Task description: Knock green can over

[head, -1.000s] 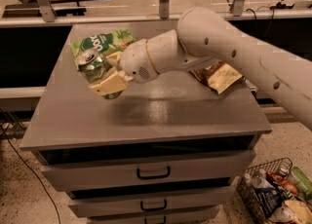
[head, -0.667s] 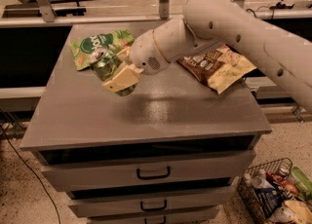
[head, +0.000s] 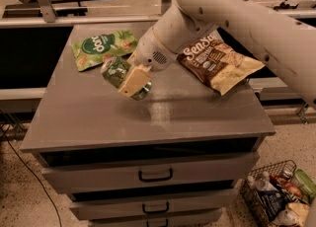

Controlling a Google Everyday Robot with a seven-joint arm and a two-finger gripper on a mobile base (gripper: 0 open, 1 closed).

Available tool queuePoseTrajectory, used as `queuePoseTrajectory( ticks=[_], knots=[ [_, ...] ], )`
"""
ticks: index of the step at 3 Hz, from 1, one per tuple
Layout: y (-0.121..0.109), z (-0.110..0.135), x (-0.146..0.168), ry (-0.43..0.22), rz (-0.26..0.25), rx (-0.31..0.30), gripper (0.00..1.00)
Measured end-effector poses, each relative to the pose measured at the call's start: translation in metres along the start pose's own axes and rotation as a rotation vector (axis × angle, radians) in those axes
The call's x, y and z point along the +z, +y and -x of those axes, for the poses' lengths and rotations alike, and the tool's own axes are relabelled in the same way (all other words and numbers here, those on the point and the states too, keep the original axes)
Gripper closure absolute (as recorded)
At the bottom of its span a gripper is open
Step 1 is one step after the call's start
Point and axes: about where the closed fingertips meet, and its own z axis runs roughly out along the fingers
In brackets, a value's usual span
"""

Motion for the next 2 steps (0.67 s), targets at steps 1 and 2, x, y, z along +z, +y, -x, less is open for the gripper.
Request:
queuePoseTrajectory(
  ticks=[1,2],
  knots=[
    [-0.0007,-0.0067,0.0105,0.091,0.034,-0.001,0.61],
    [-0.0007,-0.0114,0.0196,0.142,0.053,0.001,0.37]
  ],
)
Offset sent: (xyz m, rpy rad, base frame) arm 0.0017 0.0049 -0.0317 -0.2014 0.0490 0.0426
